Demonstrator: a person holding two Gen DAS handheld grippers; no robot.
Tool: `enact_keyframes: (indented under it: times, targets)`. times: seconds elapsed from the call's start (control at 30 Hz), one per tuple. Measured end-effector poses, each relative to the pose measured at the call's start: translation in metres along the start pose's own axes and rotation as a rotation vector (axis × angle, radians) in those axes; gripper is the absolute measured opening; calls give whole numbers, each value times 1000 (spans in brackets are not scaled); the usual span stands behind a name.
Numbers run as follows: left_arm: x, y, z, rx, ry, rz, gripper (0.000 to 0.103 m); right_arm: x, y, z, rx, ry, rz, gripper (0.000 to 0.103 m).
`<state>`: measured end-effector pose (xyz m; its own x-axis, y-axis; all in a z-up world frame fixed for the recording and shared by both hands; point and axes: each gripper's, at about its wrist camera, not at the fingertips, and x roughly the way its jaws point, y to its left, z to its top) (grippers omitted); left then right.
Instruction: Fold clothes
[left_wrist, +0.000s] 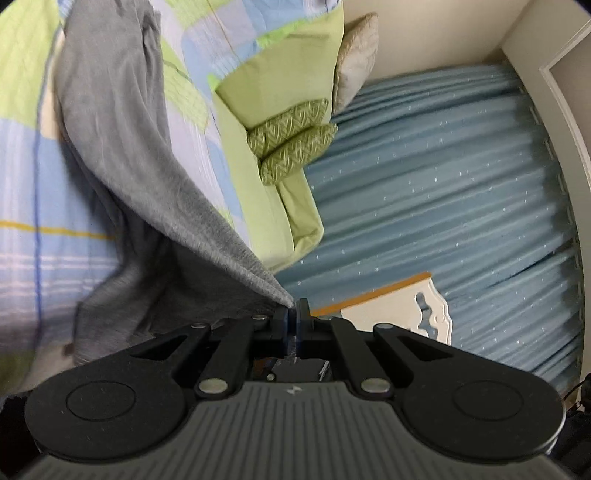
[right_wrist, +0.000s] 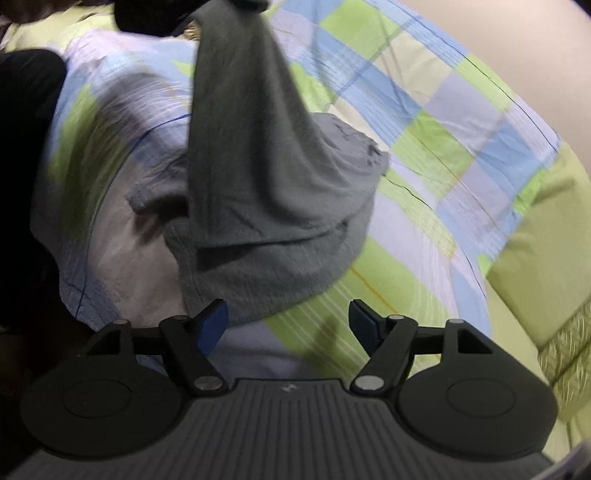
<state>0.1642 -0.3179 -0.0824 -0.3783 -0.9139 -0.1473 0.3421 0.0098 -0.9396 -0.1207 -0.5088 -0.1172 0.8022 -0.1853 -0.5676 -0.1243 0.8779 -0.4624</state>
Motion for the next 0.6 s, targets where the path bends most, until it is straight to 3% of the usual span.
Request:
enact_keyframes:
  times: [0.17, 0.37, 0.53, 0.57, 0.6]
  targets:
    - [-9, 5, -1, -56, -48, -25, 0, -12, -19, -2, 209, -61, 80, 70]
    - [-17, -1, 2, -56, -83, -30, 0, -8, -4, 14, 306, -161, 192, 72]
    - [-13, -6, 2, -53, -82, -38, 0, 13, 25, 32, 333, -221, 91, 72]
    - [-13, -6, 2, -54, -84, -36, 0, 16, 28, 34, 328, -227, 62, 69]
    - [-13, -7, 2, -55, -85, -35, 0, 18, 31, 34, 309, -235, 31, 58]
